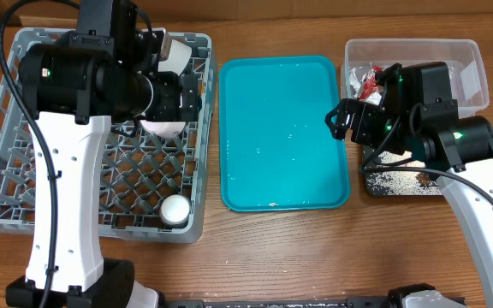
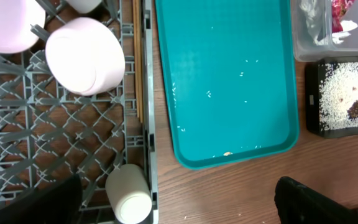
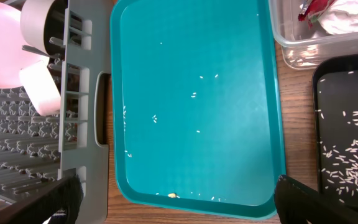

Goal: Sort waste into correct bins and load items into the dishwasher

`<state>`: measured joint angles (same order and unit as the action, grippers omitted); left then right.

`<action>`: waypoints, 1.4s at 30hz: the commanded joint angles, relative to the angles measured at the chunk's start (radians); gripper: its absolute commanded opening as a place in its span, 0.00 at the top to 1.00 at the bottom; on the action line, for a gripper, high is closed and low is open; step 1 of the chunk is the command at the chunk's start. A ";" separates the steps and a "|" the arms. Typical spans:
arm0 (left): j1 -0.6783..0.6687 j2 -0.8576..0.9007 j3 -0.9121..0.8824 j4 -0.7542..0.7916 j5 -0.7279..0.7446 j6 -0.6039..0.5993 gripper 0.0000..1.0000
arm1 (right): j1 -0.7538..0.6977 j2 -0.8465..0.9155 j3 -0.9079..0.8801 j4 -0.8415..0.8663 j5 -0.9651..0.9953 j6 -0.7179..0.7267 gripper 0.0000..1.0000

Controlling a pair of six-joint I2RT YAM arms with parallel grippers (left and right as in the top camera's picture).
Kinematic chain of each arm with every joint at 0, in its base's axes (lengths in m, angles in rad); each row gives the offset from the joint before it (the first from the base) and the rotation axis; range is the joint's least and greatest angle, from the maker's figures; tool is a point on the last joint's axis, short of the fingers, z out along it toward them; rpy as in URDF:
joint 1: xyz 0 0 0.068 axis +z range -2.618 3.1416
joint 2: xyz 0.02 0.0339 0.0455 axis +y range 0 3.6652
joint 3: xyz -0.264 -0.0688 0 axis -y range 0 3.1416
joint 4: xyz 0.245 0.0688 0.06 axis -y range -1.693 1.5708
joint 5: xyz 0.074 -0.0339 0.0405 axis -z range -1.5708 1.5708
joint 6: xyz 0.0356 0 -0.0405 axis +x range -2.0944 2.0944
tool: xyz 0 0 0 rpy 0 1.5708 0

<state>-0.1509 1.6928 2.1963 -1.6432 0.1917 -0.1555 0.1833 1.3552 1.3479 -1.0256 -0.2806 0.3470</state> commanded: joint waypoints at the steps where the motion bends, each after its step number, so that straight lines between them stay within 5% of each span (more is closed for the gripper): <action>1: -0.007 0.001 0.003 0.005 0.008 -0.009 0.00 | -0.001 -0.003 0.000 0.003 0.011 -0.003 0.00; 11: -0.006 0.001 0.003 0.005 0.008 -0.009 0.00 | -0.001 -0.032 0.000 0.002 0.011 -0.003 0.00; 24: -0.006 0.001 0.003 0.005 0.008 -0.009 0.00 | -0.013 -0.301 -0.004 -0.078 0.177 -0.105 0.00; 30: -0.007 0.001 0.003 0.005 0.008 -0.009 0.00 | -0.082 -0.448 -0.166 0.267 0.175 -0.322 0.00; 37: -0.006 0.002 0.003 0.005 0.008 -0.009 0.00 | -0.172 -0.717 -0.628 0.822 0.160 -0.330 0.00; 42: -0.006 0.002 0.003 0.005 0.008 -0.009 0.00 | -0.204 -0.945 -0.957 1.026 0.145 -0.329 0.00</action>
<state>-0.1509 1.6928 2.1960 -1.6382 0.1917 -0.1555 -0.0059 0.4965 0.5037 -0.0353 -0.1268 0.0319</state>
